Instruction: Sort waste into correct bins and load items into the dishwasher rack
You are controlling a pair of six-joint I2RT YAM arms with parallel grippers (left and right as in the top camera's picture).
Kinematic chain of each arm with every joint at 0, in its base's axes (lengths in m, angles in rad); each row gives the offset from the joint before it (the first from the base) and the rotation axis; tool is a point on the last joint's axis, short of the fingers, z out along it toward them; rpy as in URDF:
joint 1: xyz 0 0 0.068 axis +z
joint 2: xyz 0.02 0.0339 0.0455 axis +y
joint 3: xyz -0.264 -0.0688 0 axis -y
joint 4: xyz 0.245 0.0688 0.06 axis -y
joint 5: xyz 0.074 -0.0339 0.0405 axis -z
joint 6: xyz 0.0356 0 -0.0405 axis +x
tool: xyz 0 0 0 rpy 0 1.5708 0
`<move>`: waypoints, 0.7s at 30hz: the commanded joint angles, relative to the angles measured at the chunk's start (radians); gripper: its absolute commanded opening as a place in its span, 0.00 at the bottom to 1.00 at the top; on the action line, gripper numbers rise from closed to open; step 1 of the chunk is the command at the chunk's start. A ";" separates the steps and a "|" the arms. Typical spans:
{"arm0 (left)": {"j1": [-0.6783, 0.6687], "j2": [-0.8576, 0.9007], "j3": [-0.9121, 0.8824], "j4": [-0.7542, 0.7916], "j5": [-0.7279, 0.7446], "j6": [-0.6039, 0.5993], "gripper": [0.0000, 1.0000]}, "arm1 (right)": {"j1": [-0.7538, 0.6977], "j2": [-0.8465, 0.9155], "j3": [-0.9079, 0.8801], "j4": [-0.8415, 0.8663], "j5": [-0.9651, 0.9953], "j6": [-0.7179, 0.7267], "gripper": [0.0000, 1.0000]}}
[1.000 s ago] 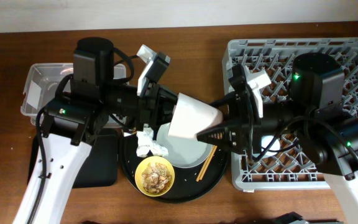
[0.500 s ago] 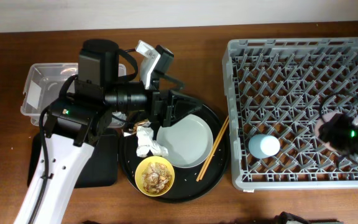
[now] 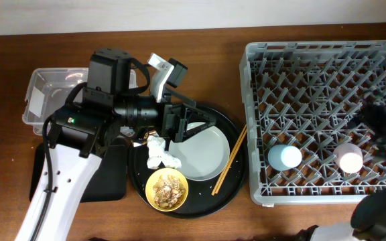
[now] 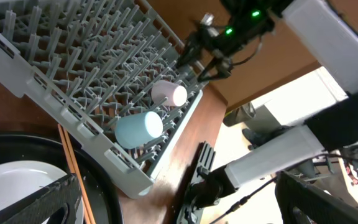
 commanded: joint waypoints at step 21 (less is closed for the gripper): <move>0.001 -0.513 0.017 -0.288 -1.028 0.005 1.00 | 1.067 0.060 0.010 0.210 0.091 0.043 0.68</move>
